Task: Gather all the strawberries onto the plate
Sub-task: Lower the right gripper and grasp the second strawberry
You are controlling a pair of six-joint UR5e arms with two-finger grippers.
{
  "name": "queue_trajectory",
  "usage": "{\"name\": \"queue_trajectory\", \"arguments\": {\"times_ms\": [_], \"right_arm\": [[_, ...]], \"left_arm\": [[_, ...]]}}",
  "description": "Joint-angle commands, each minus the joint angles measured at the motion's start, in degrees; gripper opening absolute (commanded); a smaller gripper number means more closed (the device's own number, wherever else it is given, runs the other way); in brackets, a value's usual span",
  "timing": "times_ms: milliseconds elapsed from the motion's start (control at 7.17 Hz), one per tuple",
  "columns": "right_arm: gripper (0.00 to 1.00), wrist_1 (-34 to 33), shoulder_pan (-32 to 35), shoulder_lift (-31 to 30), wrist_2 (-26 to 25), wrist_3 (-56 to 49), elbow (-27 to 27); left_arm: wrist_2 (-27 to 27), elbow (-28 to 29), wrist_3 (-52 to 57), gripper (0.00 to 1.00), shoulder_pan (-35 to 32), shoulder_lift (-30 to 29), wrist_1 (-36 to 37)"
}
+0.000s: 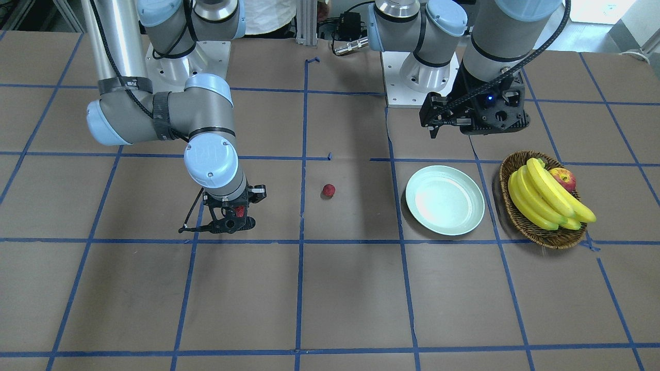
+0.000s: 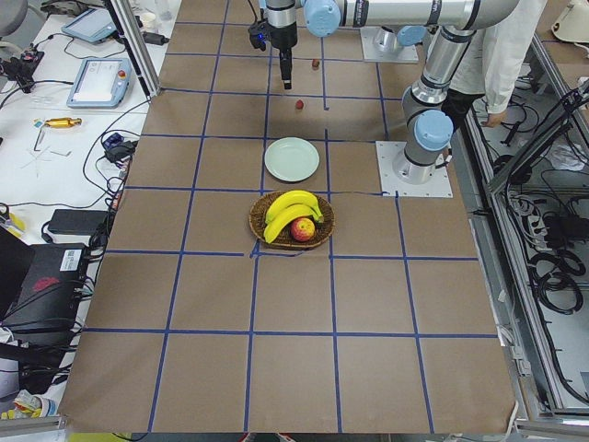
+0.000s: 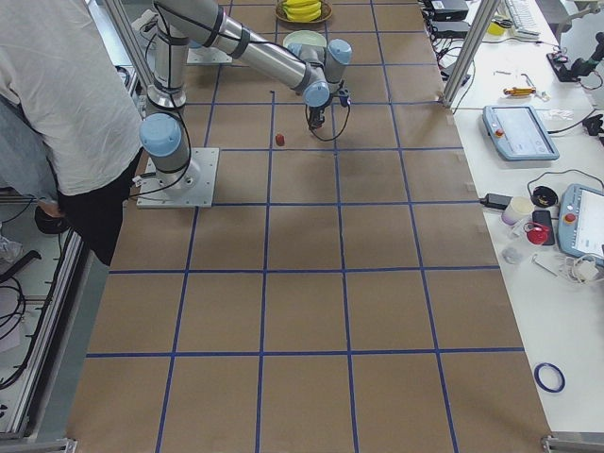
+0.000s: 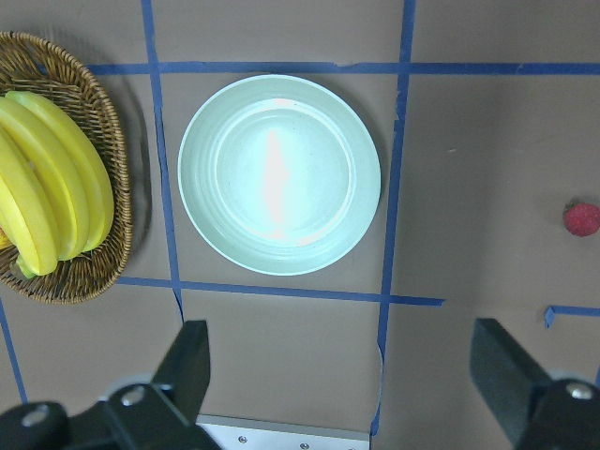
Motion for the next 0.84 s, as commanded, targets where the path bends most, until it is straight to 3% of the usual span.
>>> {"name": "queue_trajectory", "arguments": {"times_ms": [0, 279, 697], "right_arm": [[0.0, 0.3, 2.2, -0.3, 0.7, 2.6, -4.9], [0.0, -1.1, 7.6, 2.2, 5.0, 7.7, -7.0], [0.0, -3.7, 13.6, 8.9, 5.3, 11.5, -12.3]], "left_arm": [[0.0, 0.1, 0.0, 1.0, -0.2, 0.0, 0.0], [-0.1, 0.2, 0.0, 1.0, -0.2, 0.2, -0.1], [0.1, 0.3, 0.0, 1.0, -0.2, 0.3, 0.0]]}}
